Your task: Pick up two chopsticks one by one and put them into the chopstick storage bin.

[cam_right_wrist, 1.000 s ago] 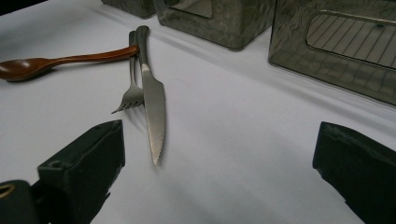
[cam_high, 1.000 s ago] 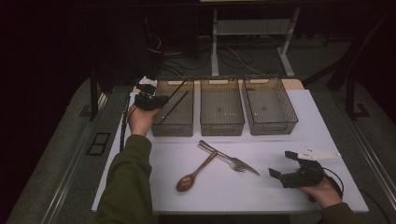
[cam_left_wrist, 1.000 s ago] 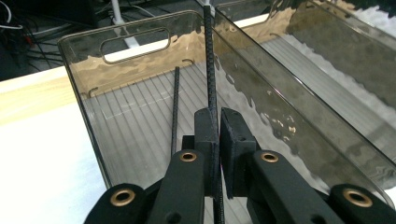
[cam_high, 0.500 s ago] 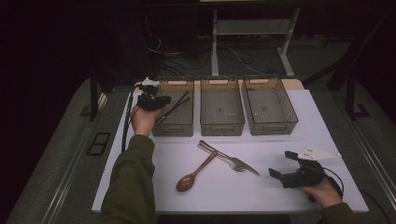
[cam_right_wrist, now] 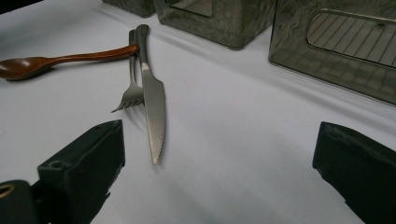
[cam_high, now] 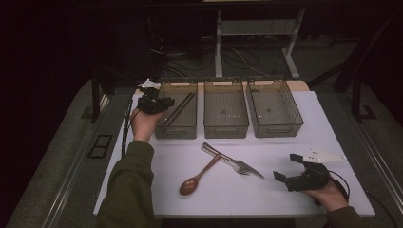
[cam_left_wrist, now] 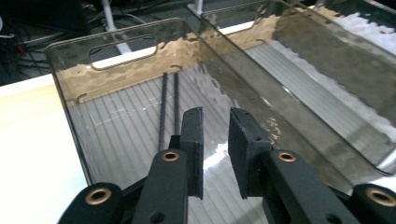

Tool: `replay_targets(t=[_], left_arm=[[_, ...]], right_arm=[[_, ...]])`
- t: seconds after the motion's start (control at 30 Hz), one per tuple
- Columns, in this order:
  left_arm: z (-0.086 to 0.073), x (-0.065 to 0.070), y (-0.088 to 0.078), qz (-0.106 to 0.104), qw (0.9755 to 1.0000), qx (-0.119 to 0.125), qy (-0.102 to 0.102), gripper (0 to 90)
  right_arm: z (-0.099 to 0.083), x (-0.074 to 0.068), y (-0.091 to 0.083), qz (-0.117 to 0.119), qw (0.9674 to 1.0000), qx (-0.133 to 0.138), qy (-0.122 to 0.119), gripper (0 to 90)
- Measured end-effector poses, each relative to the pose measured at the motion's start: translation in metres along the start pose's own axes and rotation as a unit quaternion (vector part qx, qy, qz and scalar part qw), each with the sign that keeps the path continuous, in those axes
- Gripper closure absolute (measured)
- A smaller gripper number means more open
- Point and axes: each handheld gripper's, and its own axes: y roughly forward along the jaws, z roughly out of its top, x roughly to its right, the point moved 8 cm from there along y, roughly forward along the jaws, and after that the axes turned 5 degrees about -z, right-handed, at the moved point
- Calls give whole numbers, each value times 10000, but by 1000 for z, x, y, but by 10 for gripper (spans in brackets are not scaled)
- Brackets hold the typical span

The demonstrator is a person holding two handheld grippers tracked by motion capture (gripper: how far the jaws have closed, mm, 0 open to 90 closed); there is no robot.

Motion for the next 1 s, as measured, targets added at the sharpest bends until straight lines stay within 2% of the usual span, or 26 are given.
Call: replay_targets(t=[0.13, 0.37, 0.6, 0.63, 1.0], left_arm=[[-1, 9, -9, -153, 9999, 65, -31, 675], [-9, 23, -24, -275, 9994, 5, 228, 562], [-17, 40, -38, -381, 9986, -3, 372, 483], [-18, 44, -40, -402, 9987, 26, 327, 464], [-41, 75, -53, -644, 9964, 36, 545, 385]], right_arm=[[0, 0, 0, 4, 10000, -10, 1, 18], [0, 0, 1, -11, 10000, -11, -32, 17], [-1, 0, 1, -17, 10000, -19, -27, 18], [-1, 1, 1, -17, 10000, -20, -29, 18], [-1, 0, 2, -14, 10000, -25, -41, 18]])
